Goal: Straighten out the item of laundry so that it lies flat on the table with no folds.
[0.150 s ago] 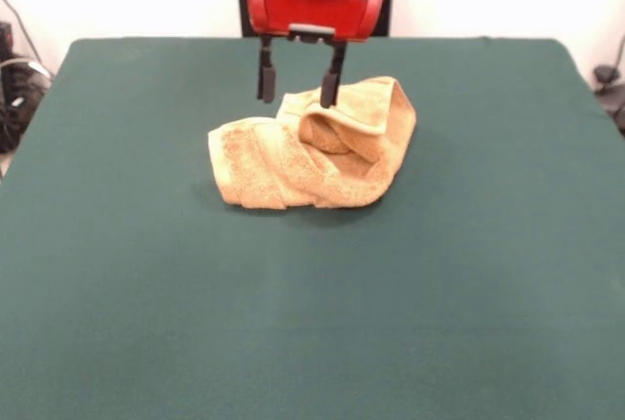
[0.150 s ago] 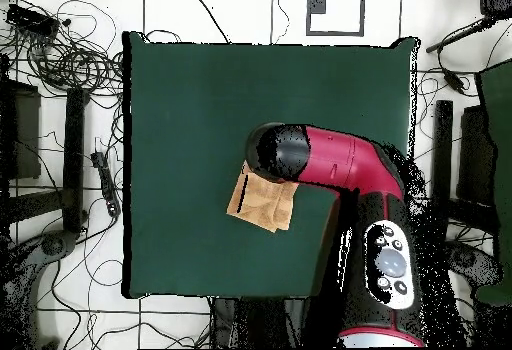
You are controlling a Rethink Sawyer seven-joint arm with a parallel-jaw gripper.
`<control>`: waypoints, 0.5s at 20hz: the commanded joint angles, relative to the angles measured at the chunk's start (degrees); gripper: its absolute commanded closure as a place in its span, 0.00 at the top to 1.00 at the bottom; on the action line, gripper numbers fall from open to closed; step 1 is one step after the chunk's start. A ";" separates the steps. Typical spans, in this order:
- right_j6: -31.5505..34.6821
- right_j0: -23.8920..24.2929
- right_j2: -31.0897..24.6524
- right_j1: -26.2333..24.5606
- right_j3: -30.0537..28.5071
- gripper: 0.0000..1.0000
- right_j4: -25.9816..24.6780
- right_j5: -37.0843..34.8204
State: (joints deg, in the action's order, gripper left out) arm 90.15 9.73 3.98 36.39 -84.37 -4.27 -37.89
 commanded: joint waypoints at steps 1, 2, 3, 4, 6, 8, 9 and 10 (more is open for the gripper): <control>6.54 -1.40 -6.02 -5.74 -1.01 1.00 1.54 -3.14; 6.21 -1.34 -6.07 -6.09 -1.10 1.00 1.38 -3.48; 6.34 -1.26 -6.12 -6.54 -1.30 1.00 1.41 -3.12; 6.46 -1.17 -6.17 -6.99 -1.49 1.00 1.45 -2.77; 6.57 -1.02 -6.25 -7.42 -1.63 1.00 1.54 -2.31; 6.25 -0.87 -6.43 -7.48 -2.06 1.00 1.42 -1.68; 6.10 -0.84 -6.48 -7.47 -2.15 1.00 1.37 -1.52; 6.03 -0.86 -6.47 -7.44 -2.19 1.00 1.33 -1.53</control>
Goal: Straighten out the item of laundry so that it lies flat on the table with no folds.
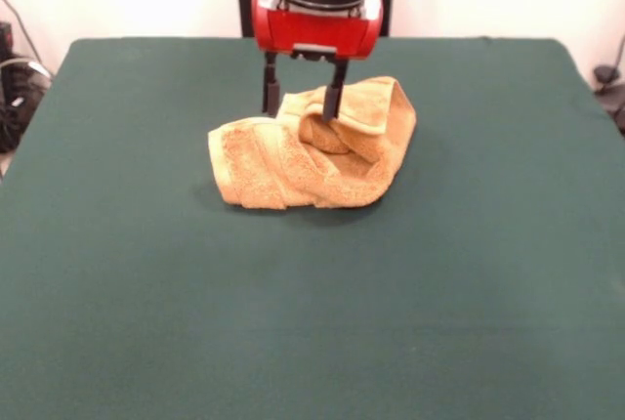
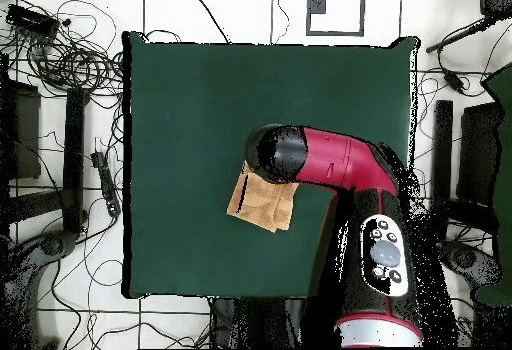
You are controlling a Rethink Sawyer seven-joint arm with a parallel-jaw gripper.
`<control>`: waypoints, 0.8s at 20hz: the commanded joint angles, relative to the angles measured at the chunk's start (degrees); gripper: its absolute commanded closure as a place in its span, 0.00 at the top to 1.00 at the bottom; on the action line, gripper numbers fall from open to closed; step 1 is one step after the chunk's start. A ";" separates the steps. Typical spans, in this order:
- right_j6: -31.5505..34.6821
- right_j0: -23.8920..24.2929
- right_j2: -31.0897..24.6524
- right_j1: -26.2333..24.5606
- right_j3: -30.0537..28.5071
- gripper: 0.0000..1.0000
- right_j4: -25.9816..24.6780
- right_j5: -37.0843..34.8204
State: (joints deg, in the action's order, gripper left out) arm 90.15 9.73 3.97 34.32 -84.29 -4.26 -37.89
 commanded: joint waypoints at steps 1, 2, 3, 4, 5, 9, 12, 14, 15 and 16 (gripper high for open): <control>5.96 -0.88 -6.44 -5.34 -2.08 1.00 1.34 -1.75; 5.77 -0.86 -6.50 -5.33 -2.07 1.00 1.28 -1.67; 5.56 -0.88 -6.52 -5.38 -1.92 1.00 1.24 -2.05; 5.57 -0.88 -6.53 -5.42 -1.93 1.00 1.30 -2.08; 5.57 -0.88 -6.56 -5.58 -1.81 1.00 1.34 -2.16; 5.29 -0.82 -6.70 -6.00 -1.78 1.00 1.15 -1.50; 5.32 -0.85 -6.63 -5.87 -1.98 1.00 1.10 -1.23; 5.39 -0.93 -6.57 -6.31 -1.70 1.00 1.00 -1.10; 5.37 -0.95 -6.57 -6.53 -1.58 1.00 0.93 -0.97; 5.34 -0.96 -6.60 -6.95 -1.42 1.00 0.80 -0.72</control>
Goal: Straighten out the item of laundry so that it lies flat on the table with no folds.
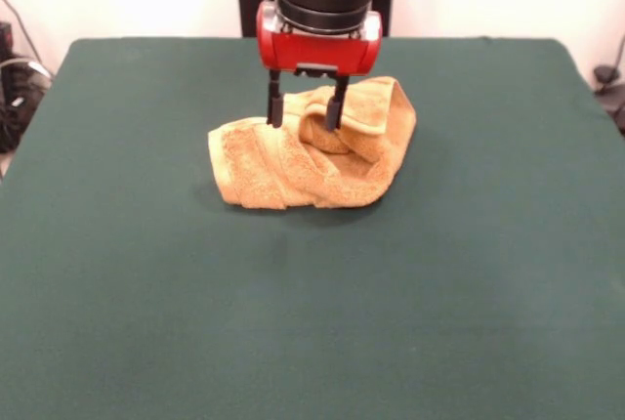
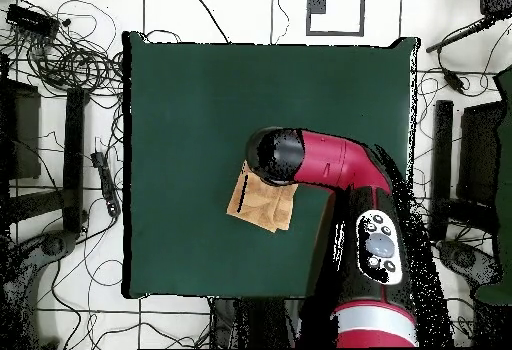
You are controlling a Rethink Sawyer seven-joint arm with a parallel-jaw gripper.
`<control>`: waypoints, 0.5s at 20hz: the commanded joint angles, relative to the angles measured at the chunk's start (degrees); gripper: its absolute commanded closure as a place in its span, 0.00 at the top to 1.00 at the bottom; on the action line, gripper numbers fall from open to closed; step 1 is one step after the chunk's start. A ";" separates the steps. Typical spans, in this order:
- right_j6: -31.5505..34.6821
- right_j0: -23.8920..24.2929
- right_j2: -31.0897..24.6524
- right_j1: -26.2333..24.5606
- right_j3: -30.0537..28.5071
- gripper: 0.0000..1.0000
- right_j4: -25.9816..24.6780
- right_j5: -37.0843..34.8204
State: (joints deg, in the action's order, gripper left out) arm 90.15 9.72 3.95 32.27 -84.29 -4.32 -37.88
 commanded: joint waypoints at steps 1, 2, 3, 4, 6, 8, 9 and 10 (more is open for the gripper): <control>5.41 -0.98 -6.60 -5.65 -1.21 1.00 0.63 0.09; 5.49 -0.98 -6.59 -6.07 -1.12 1.00 0.53 0.43; 5.63 -0.89 -6.65 -6.36 -1.47 1.00 0.49 1.17; 5.69 -0.81 -6.71 -6.65 -1.64 1.00 0.43 1.68; 5.44 -0.58 -6.97 -7.07 -1.97 1.00 0.27 2.49; 4.99 -0.33 -7.25 -7.17 -2.53 1.00 0.02 3.10; 4.90 -0.28 -7.28 -7.47 -2.42 1.00 -0.07 3.27; 4.88 -0.21 -7.31 -7.69 -2.40 1.00 -0.11 3.52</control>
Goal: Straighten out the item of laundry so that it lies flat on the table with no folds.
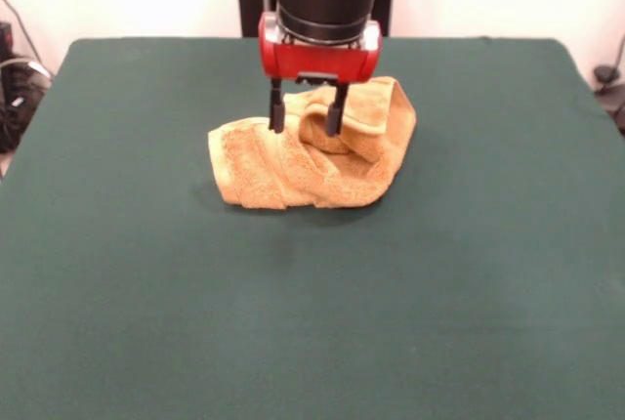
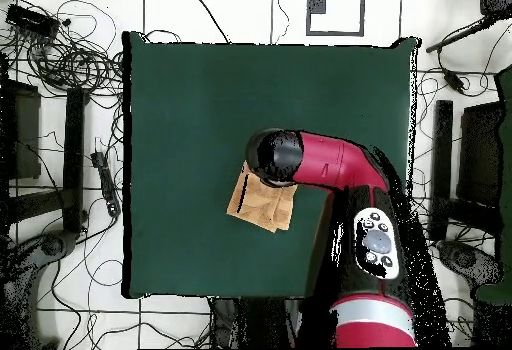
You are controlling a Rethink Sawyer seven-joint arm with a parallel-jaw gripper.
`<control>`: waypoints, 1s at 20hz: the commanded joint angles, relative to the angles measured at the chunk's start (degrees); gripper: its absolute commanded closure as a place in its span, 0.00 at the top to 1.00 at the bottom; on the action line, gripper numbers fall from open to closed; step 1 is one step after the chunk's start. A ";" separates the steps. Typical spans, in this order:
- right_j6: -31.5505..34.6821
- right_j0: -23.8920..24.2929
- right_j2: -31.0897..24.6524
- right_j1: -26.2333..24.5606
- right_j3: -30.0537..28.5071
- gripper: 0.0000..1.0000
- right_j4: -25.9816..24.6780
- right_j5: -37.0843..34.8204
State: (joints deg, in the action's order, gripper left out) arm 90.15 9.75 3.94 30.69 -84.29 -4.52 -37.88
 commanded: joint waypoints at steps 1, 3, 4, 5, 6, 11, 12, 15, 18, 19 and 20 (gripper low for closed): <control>4.74 -0.18 -7.35 -6.32 -2.23 1.00 0.01 3.59; 4.44 -0.09 -7.48 -6.65 -2.00 1.00 -0.07 3.36; 4.40 -0.12 -7.45 -6.72 -1.93 1.00 -0.06 3.08; 4.37 -0.14 -7.43 -6.79 -1.85 1.00 -0.04 2.80; 4.41 -0.17 -7.39 -6.79 -1.88 1.00 -0.03 2.79; 4.53 -0.26 -7.22 -6.95 -1.90 1.00 -0.03 2.90; 4.65 -0.29 -7.16 -7.05 -1.83 1.00 -0.02 3.11; 4.85 -0.60 -6.78 -7.00 -1.56 1.00 -0.09 2.88; 5.74 -1.28 -6.15 -6.85 -1.03 1.00 0.21 1.95; 6.20 -1.61 -5.91 -6.75 -0.69 1.00 0.51 1.10; 6.33 -1.95 -5.67 -6.57 -0.25 1.00 0.61 -0.03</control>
State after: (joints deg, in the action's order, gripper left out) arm 90.15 9.75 3.60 24.73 -84.23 -4.55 -37.84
